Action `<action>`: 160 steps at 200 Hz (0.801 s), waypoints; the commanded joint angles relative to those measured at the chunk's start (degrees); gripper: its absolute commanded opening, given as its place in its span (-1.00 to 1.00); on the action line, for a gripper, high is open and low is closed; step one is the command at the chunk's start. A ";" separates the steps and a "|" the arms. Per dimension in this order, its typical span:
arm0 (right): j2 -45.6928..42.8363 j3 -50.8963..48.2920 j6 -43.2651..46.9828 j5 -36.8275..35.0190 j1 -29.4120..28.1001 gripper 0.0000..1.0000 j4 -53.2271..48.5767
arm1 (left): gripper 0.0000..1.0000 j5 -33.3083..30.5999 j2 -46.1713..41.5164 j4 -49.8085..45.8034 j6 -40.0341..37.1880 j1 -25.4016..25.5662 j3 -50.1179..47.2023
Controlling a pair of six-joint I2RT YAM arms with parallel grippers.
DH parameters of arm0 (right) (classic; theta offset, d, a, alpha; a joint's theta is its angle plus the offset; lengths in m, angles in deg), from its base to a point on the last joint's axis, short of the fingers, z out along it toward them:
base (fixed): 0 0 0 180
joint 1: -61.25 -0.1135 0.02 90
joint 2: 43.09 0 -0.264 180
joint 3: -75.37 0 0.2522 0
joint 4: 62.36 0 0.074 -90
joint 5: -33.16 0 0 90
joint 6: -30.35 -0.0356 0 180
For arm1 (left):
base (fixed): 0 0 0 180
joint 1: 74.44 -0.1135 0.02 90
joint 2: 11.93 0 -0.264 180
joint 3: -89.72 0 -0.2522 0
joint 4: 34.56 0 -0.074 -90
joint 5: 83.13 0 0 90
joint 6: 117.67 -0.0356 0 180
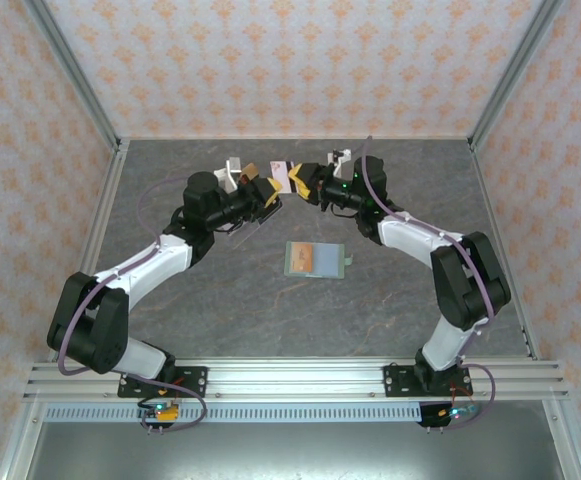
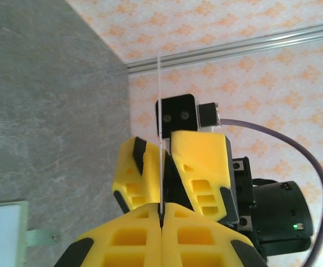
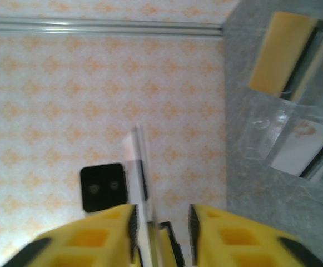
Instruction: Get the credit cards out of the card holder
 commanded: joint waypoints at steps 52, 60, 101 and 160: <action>-9.67 1.42 31.65 -14.08 0.99 0.70 -38.76 | -1.00 -20.33 -2.64 -54.85 -46.96 -1.13 18.27; -10.07 1.24 33.56 -15.18 1.01 0.75 -40.45 | -1.00 -23.16 -2.58 -57.33 -50.35 -1.57 19.11; -11.23 -0.07 37.72 -17.85 1.02 0.86 -43.97 | -1.00 -26.33 -1.23 -61.12 -65.01 -4.54 20.89; -10.35 -0.05 36.38 -16.23 1.03 0.89 -43.10 | -1.00 -26.21 2.87 -64.12 -83.94 -5.56 23.30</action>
